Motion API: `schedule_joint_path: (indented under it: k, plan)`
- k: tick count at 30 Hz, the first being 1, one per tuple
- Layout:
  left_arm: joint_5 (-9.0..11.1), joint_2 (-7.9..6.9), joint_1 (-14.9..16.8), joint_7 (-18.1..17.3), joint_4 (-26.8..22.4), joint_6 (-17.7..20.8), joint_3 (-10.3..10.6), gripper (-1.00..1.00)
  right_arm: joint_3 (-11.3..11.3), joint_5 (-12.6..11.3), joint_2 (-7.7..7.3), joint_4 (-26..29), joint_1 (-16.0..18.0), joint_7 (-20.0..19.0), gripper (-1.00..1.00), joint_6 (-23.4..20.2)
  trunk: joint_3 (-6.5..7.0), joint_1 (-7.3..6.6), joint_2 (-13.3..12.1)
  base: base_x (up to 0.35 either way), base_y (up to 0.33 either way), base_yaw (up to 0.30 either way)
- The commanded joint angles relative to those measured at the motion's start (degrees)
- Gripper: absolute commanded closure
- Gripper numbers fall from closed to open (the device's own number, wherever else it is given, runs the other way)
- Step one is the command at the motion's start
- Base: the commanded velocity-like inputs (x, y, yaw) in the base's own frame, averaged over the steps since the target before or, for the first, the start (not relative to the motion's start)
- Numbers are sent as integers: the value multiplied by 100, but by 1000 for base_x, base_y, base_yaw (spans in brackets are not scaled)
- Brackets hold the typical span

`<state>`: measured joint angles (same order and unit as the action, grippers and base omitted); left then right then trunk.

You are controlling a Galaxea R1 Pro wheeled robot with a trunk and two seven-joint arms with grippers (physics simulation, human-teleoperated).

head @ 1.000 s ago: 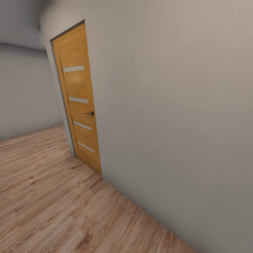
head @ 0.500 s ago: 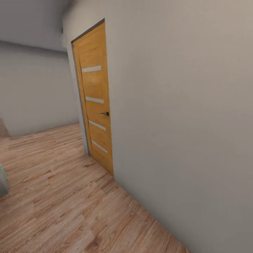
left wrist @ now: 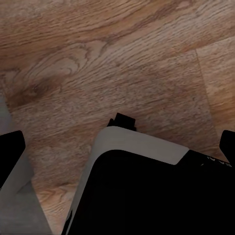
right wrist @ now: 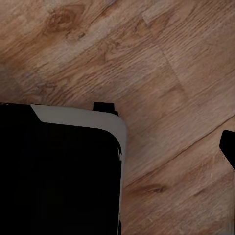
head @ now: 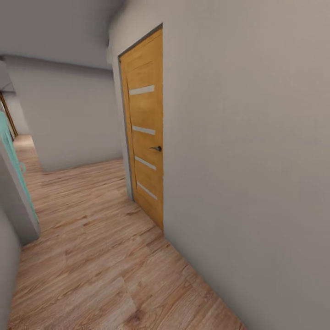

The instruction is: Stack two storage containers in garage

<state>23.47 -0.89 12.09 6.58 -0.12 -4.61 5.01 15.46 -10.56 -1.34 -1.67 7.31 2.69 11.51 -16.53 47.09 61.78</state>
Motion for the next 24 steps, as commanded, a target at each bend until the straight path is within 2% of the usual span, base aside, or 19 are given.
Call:
schedule_joint_path:
  k: [1,12,24]
  plan:
    - [44,1,4,14,3,-13,50,-100,50,-53,2,-18,7,1,-100,35,-7,0,4,3,0,268]
    - [44,-1,4,12,3,-13,48,-100,53,-55,3,-18,7,1,-100,35,-7,0,4,6,0,268]
    - [44,-7,4,12,4,-13,48,-100,53,-56,2,-18,7,1,-100,35,-7,0,4,122,0,268]
